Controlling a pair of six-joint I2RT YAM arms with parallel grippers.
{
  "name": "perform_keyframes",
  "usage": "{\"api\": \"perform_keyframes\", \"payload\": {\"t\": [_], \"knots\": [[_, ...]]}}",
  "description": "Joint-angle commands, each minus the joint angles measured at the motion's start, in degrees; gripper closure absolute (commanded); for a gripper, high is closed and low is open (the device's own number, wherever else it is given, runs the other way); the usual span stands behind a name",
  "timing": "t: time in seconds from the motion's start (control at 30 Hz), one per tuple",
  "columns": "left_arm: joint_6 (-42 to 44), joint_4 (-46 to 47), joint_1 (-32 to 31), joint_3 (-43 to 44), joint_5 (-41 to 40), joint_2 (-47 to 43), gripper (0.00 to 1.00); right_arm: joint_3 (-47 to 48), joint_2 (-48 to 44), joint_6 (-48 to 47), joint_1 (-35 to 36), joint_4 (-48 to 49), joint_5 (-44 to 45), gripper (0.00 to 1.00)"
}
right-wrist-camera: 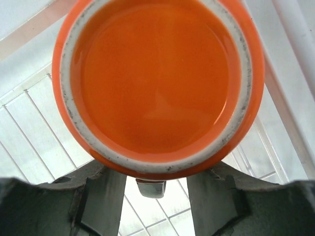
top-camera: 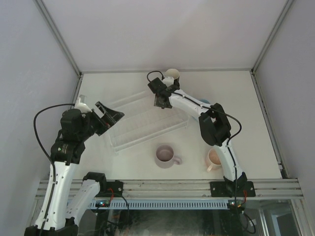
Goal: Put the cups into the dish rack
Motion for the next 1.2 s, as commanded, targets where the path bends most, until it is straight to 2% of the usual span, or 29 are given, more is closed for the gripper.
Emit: {"api": "perform_keyframes", "payload": {"t": [0.0,0.2,0.3,0.4,0.53,0.63,0.8,0.93,1.17], "knots": [[2.5,4.0,0.4,0.4,4.2,0.6,0.00,0.4,-4.4,-1.4,0.5,2.9,1.3,0.52],[7.1,-0.3,0.4,1.3,-0.2,0.1,0.00,-2.8,-11.0,-1.2,1.7,3.6,0.9,0.51],[10.8,-3.2,0.4,3.2,-3.8,0.1,0.00,-4.0,-14.2,-0.4,2.1,2.4,0.4,0.51],[10.8,-3.7,0.4,3.3,-5.4,0.5,0.00,-4.9,-18.0,0.2,2.6,-0.3,0.7,0.51],[8.3,1.3,0.4,-1.8,3.8,1.6,0.00,-7.6,-24.8,0.9,3.3,-6.3,1.7,0.51],[7.7,5.4,0.4,-3.8,5.4,-0.4,0.00,-14.8,-32.5,2.2,2.8,-7.9,0.9,0.51],[8.0,2.5,-0.4,-0.3,3.8,0.3,0.00,-27.1,-46.4,4.4,-0.9,-12.1,-2.7,0.48],[7.8,2.1,-5.2,1.8,0.5,1.7,0.00,-37.0,-55.5,9.7,-6.0,-19.2,-4.0,0.42],[5.7,2.3,-12.5,5.6,-1.0,6.7,0.00,-53.1,-71.9,17.5,-10.2,-21.6,-5.3,0.46]]}}
